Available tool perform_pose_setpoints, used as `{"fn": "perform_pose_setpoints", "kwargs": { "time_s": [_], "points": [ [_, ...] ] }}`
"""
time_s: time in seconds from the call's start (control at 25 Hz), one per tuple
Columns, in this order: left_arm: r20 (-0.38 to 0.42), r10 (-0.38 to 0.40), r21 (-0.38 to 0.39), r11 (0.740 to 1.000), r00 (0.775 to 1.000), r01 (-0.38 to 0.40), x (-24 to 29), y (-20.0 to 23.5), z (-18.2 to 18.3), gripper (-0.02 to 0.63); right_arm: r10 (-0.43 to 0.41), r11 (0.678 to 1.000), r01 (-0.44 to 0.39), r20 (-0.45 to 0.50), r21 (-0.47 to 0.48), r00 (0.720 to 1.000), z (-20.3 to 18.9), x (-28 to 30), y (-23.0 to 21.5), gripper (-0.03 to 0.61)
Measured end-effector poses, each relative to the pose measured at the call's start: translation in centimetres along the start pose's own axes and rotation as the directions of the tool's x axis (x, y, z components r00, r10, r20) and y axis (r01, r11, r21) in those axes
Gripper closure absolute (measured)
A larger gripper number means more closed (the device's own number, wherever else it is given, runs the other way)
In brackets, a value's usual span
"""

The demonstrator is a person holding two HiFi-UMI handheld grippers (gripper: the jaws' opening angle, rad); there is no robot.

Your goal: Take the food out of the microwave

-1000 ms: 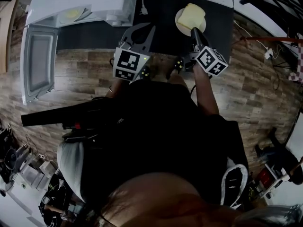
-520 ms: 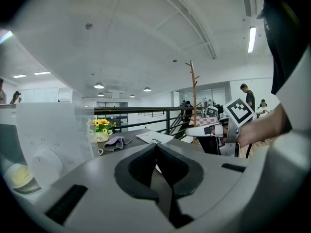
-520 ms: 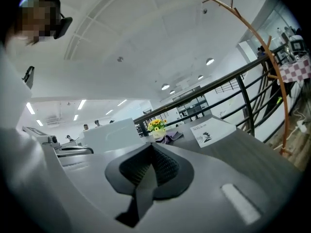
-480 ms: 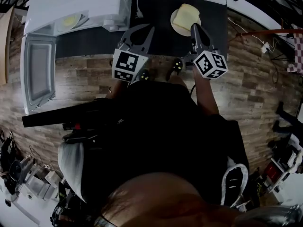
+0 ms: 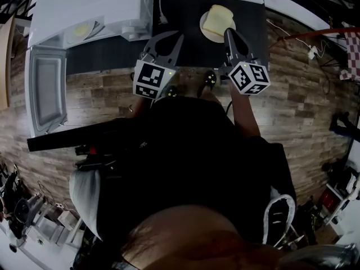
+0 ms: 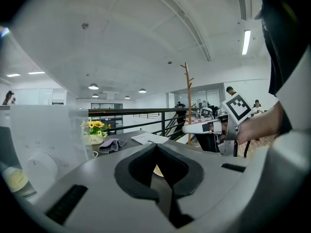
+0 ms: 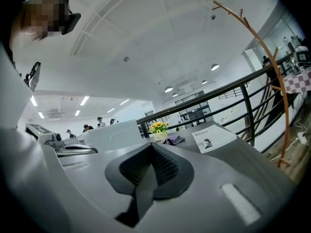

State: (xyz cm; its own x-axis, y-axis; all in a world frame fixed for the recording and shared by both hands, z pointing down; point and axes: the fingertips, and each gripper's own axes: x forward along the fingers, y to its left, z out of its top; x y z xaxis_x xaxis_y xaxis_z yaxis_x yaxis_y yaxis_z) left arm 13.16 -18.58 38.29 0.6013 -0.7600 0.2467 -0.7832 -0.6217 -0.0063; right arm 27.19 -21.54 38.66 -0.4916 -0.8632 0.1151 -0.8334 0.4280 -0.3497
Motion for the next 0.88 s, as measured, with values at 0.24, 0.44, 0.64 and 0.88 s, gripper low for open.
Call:
{"fn": "perform_pose_setpoints", "kwargs": {
  "time_s": [0.24, 0.44, 0.64, 0.88],
  "points": [
    [0.027, -0.019, -0.006, 1.000, 0.999, 0.019, 0.0, -0.4, 0.3, 0.607, -0.015, 1.000, 0.016, 0.015, -0.020, 1.000, 0.2, -0.7, 0.1, 0.578],
    [0.029, -0.030, -0.009, 0.999, 0.999, 0.030, -0.1, -0.7, 0.0, 0.607, -0.024, 0.999, 0.024, 0.018, -0.030, 1.000, 0.0, -1.3, 0.2, 0.578],
    [0.024, -0.035, -0.014, 0.999, 0.999, 0.036, -0.3, -0.7, -0.4, 0.607, -0.025, 0.999, 0.025, 0.025, -0.025, 0.999, -0.2, -1.7, 0.4, 0.578],
    [0.024, -0.028, -0.022, 0.999, 0.999, 0.028, -0.4, -0.6, -0.9, 0.607, -0.003, 1.000, 0.003, 0.043, 0.008, 0.999, 0.0, -1.6, 1.0, 0.578]
  ]
}}
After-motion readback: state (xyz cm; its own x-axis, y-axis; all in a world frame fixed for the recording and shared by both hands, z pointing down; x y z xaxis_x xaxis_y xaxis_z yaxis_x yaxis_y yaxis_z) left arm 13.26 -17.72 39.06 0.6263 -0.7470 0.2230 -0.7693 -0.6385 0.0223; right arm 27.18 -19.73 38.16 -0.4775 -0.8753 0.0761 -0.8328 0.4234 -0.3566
